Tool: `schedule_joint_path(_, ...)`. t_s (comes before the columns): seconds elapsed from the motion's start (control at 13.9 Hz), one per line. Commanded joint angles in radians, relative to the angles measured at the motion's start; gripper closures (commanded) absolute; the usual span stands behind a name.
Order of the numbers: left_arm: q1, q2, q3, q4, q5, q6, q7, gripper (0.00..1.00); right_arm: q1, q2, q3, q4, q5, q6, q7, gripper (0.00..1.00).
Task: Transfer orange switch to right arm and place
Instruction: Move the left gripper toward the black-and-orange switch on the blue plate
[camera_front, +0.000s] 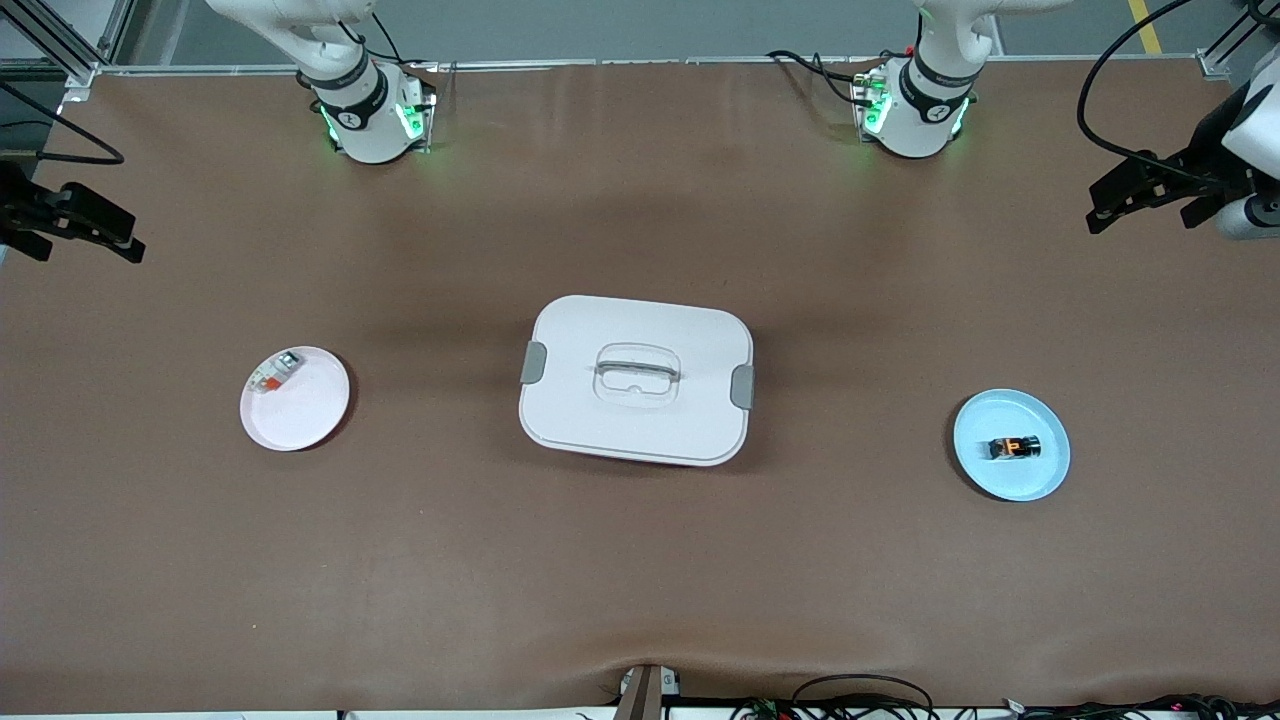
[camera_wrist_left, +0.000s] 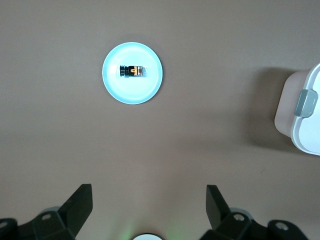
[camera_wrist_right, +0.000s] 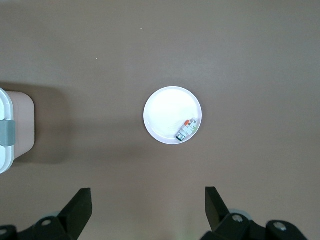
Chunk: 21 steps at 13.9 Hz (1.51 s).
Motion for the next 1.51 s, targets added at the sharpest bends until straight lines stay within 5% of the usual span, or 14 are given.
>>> schedule_joint_path(0.0, 0.003, -0.004, -0.004, 0.016, -0.013, -0.012, 0.003, 0.00, -0.007, 0.001, 0.008, 0.016, -0.013, -0.009, -0.003, 0.00)
schedule_joint_path(0.65, 0.009, 0.002, -0.002, 0.021, -0.003, -0.012, -0.005, 0.00, -0.006, 0.001, 0.008, 0.016, -0.013, -0.009, -0.003, 0.00)
schedule_joint_path(1.43, 0.012, 0.138, 0.000, -0.050, 0.048, 0.158, 0.047, 0.00, -0.004, 0.002, 0.010, 0.016, -0.007, -0.009, 0.002, 0.00)
